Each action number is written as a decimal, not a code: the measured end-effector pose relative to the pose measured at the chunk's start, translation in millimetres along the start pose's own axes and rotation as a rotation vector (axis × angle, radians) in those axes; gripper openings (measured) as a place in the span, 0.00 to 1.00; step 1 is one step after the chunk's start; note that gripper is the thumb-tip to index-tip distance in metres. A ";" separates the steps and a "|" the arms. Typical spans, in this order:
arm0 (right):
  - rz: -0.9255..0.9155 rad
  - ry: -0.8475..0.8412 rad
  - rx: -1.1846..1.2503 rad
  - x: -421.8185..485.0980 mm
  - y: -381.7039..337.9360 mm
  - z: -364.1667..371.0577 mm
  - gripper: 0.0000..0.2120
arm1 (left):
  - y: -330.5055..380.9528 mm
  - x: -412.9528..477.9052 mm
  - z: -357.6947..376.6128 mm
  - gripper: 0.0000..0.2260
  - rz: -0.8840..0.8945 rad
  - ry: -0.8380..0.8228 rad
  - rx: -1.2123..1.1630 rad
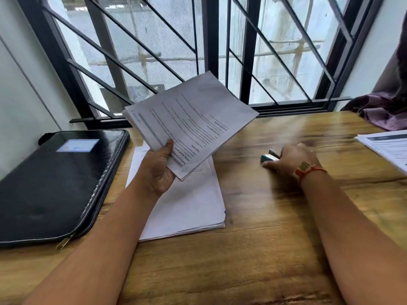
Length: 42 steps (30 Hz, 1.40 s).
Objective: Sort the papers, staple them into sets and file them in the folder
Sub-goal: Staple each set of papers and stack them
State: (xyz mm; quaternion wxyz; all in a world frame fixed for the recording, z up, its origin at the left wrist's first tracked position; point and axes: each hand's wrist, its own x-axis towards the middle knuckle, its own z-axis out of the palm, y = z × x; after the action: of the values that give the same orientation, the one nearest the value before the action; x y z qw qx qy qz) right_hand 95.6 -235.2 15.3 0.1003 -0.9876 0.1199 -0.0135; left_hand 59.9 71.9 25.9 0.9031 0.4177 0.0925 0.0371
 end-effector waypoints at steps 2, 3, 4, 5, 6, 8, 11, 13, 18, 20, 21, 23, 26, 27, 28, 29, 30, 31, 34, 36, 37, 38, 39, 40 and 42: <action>-0.016 0.045 0.025 -2.0 -4.3 -1.5 0.24 | 0.3 -0.9 0.9 0.16 0.004 0.000 -0.006; -0.007 0.070 0.038 -3.8 -5.2 -3.4 0.22 | 0.4 -1.2 0.9 0.17 0.008 0.002 -0.008; -0.004 0.096 0.063 -5.1 -5.3 -5.0 0.21 | 0.6 -1.3 1.0 0.18 0.010 0.000 -0.009; -0.020 0.115 0.108 -6.8 -6.0 -7.0 0.19 | 0.5 -1.4 1.2 0.18 0.013 0.000 -0.006; -0.054 0.115 0.176 -9.2 -7.7 -9.8 0.18 | 0.7 -1.3 0.8 0.18 0.018 -0.001 -0.003; -0.170 -0.004 0.467 -16.0 -16.9 -14.4 0.17 | 0.6 -1.8 0.8 0.18 0.031 0.000 0.005; -0.209 -0.493 1.156 -46.8 -47.7 -16.4 0.15 | 0.4 -2.6 3.3 0.18 0.043 0.003 0.008; -0.259 -0.701 1.282 -66.4 -66.4 -9.3 0.14 | -0.3 -3.4 4.9 0.18 0.054 0.003 0.011; -0.434 -0.634 1.227 -91.9 -92.7 4.8 0.11 | -1.4 -6.9 6.8 0.17 0.080 -0.010 0.070; -0.444 -0.559 1.259 -92.1 -93.8 8.6 0.09 | -1.1 -7.3 7.4 0.17 0.078 -0.016 0.065; -0.434 -0.527 1.294 -91.3 -93.5 10.3 0.08 | -0.9 -7.5 7.9 0.16 0.074 -0.016 0.057; -0.383 -0.464 1.364 -88.0 -93.3 14.5 0.07 | -0.4 -8.2 8.9 0.13 0.059 -0.007 0.032; -0.294 -0.398 1.454 -84.5 -94.7 18.8 0.10 | -1.4 -9.2 10.2 0.12 0.042 -0.009 0.005; -0.275 -0.387 1.472 -83.6 -94.8 19.4 0.11 | -1.9 -9.8 10.8 0.11 0.038 -0.014 0.007; -0.256 -0.380 1.485 -82.6 -94.8 19.9 0.13 | -2.5 -10.6 11.2 0.10 0.035 -0.023 0.009; -0.242 -0.379 1.497 -81.9 -94.7 20.2 0.15 | -2.7 -11.1 11.4 0.10 0.034 -0.033 0.007; -0.235 -0.381 1.508 -81.2 -94.6 20.6 0.16 | -2.9 -11.8 11.7 0.10 0.035 -0.042 0.002; -0.230 -0.383 1.516 -81.1 -94.6 20.6 0.17 | -2.9 -12.2 12.1 0.10 0.036 -0.049 -0.002; -0.218 -0.376 1.520 -81.1 -94.5 20.6 0.18 | -3.1 -13.6 13.0 0.09 0.030 -0.073 -0.002; -0.204 -0.371 1.520 -81.7 -94.5 20.1 0.20 | -3.0 -13.8 12.6 0.10 0.019 -0.081 -0.009; -0.198 -0.370 1.522 -81.9 -94.3 20.4 0.20 | -2.9 -13.6 12.2 0.10 0.017 -0.082 -0.013; -0.190 -0.370 1.524 -82.3 -94.2 20.5 0.19 | -2.9 -13.6 12.3 0.11 0.021 -0.084 -0.016; -0.185 -0.371 1.524 -82.5 -93.9 20.4 0.18 | -3.0 -13.7 12.4 0.11 0.026 -0.087 -0.015; -0.185 -0.377 1.528 -82.5 -93.8 20.0 0.16 | -3.3 -14.0 12.7 0.11 0.032 -0.088 -0.008; -0.193 -0.411 1.561 -83.1 -94.5 17.7 0.13 | -3.7 -14.5 13.5 0.10 0.050 -0.079 0.013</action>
State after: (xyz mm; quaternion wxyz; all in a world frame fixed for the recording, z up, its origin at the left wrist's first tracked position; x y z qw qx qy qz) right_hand 37.9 -122.0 16.8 0.7785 -0.6218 -0.0306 0.0797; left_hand 48.4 57.4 33.6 0.9022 0.4267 0.0465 0.0425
